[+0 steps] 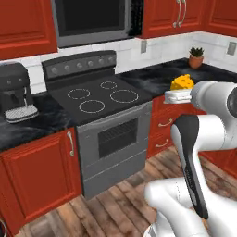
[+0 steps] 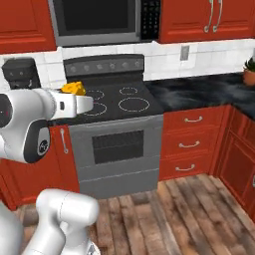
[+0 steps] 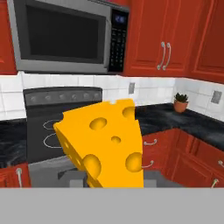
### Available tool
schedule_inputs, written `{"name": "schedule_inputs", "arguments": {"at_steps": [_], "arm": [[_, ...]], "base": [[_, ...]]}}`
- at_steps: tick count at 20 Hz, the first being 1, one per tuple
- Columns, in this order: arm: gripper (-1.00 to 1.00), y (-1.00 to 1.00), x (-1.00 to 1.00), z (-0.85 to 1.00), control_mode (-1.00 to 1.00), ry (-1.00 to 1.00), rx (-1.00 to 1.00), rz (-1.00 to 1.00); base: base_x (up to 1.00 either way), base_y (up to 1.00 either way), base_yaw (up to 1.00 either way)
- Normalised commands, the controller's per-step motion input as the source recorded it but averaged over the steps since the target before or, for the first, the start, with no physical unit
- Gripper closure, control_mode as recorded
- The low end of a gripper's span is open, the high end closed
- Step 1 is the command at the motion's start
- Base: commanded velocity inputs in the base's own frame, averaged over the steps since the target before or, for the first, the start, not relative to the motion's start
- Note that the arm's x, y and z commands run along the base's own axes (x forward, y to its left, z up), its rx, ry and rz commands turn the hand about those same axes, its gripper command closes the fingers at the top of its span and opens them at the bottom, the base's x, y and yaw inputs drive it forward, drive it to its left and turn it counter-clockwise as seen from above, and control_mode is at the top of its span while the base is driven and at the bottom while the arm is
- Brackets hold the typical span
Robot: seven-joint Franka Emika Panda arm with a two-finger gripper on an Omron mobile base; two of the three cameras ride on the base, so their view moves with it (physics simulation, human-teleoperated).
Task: Take the cheese, steak, and squash from the fridge and place them on the plate on the dining counter to create an appetizer plate.
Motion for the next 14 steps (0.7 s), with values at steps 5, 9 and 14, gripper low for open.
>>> {"name": "schedule_inputs", "arguments": {"at_steps": [5,9,14], "arm": [[1.00,0.00,0.00,0.00,1.00,0.00,0.00,0.00],[1.00,0.00,0.00,0.00,1.00,0.00,0.00,0.00],[1.00,0.00,0.00,0.00,1.00,0.00,0.00,0.00]], "base": [[-0.11,0.11,0.80],[-0.09,0.04,0.78],[-0.05,0.05,0.76]]}}
